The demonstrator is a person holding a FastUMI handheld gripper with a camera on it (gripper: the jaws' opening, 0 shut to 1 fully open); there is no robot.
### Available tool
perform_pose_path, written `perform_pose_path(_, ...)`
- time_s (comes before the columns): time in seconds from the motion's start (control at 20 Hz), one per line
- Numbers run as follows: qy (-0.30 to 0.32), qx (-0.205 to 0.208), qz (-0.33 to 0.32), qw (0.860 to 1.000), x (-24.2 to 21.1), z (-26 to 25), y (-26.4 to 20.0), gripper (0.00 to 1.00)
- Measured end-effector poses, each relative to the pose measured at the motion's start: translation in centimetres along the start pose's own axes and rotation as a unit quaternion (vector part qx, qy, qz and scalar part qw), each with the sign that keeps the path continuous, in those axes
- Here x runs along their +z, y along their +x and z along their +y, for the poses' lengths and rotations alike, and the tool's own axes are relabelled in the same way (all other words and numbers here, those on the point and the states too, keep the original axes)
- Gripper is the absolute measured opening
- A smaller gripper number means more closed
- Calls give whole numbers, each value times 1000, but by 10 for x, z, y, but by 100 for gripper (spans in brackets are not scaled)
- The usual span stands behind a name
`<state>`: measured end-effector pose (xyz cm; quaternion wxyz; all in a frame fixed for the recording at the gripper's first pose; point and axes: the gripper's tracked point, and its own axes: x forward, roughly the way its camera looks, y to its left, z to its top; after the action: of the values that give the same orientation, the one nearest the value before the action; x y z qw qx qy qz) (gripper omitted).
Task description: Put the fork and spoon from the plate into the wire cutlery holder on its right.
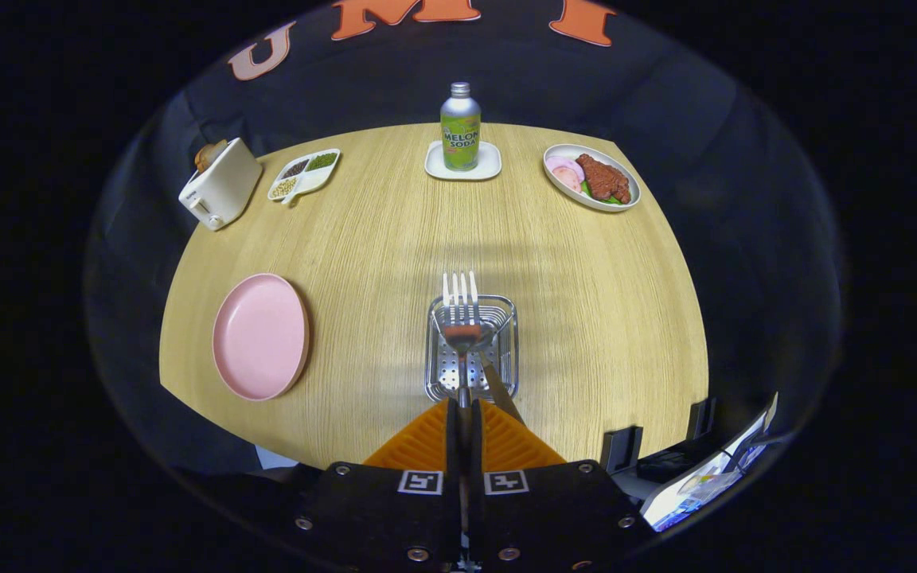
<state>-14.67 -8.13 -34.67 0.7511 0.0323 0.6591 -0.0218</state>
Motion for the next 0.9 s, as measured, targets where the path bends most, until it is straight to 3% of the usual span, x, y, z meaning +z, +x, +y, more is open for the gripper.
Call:
perform_pose_path(0.25,-3,1,33,999,-9,0,1,5)
perform_pose_path(0.9,-1,5,37,999,-6,0,8,8)
